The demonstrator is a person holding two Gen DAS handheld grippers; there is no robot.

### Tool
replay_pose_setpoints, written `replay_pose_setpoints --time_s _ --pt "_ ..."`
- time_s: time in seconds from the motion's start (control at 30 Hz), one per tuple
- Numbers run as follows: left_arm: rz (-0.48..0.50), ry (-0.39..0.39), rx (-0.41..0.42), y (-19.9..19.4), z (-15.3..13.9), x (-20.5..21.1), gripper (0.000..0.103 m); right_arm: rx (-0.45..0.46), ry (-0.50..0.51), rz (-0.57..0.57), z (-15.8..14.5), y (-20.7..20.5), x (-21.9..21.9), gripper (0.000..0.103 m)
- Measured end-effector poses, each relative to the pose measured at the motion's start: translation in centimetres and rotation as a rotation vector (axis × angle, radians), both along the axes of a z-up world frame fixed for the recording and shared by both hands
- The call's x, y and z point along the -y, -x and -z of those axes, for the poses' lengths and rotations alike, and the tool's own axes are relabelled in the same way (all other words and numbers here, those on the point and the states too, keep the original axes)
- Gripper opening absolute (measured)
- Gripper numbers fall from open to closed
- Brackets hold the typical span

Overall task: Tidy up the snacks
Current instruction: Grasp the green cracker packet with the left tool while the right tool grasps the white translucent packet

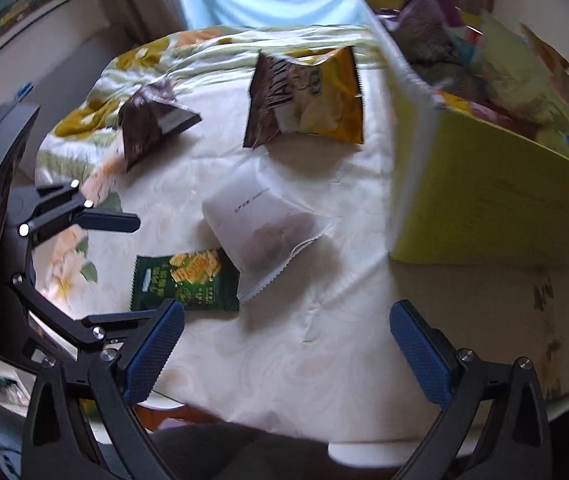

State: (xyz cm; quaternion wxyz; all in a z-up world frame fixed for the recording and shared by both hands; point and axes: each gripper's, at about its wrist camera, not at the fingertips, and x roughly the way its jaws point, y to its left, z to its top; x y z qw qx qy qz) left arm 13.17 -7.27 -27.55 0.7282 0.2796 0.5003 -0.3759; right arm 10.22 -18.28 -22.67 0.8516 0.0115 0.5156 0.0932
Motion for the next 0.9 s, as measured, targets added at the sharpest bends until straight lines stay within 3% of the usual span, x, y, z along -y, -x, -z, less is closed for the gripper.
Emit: replay_pose_setpoints --time_s 0.1,0.17,0.37,0.6,0.9 --pt "0.028 -0.013 -0.004 0.1 0.8 0.5 0.074 0.020 0.031 -0.075 0.4 -0.4 -0.7 0.102" --pt "0.031 -0.031 -0.017 0.1 1.4 0.8 0.057 0.009 0.033 -0.113 0.9 -0.8 -0.9 0.102" --pt "0.011 -0.026 -0.047 0.2 2.0 1.1 0.048 0.003 0.072 -0.213 1.4 -1.7 -1.4 0.102" --pt "-0.056 -0.045 -0.058 -0.6 2.1 0.1 0.046 0.024 0.117 -0.304 1.4 -3.1 -2.8 0.092" --pt "-0.204 -0.057 -0.071 -2.8 2.2 -3.6 0.046 0.047 0.155 -0.322 2.2 -4.9 -4.6 0.090"
